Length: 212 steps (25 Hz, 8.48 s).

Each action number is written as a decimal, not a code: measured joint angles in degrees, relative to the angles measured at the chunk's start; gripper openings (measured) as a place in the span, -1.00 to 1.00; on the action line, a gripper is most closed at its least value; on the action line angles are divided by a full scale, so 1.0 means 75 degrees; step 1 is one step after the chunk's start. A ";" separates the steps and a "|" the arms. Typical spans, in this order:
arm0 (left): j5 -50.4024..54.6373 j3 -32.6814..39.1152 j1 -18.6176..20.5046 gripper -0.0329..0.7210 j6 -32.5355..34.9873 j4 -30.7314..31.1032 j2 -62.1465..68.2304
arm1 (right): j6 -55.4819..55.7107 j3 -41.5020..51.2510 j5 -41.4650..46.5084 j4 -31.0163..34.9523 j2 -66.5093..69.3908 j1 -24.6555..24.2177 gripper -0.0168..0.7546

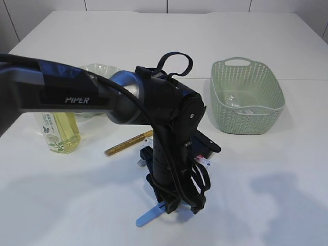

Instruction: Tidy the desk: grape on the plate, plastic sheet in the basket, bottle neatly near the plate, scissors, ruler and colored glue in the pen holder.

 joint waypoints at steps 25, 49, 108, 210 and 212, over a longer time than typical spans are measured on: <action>-0.1183 0.1030 0.0000 -0.45 -0.0325 -0.0074 -0.0854 | -0.0012 0.0000 0.0000 -0.0016 0.0000 0.0000 0.56; -0.1861 0.1030 0.0775 -0.45 -0.0764 0.0154 -0.1973 | -0.0012 0.0000 0.0000 -0.0016 0.0000 0.0000 0.56; -1.0164 0.1058 0.2786 -0.45 -0.0781 0.0882 -0.1541 | -0.0043 0.0000 0.0000 -0.0461 0.0000 0.0000 0.56; 0.1570 0.1058 0.2997 -0.04 -0.0699 -0.0277 -0.8280 | -0.3902 -0.6152 0.0009 0.1865 0.6396 0.0080 0.56; 0.1570 0.1058 0.2997 -0.03 -0.0699 -0.0277 -0.8280 | -0.3960 -0.6308 0.0009 0.1865 0.6671 0.0188 0.56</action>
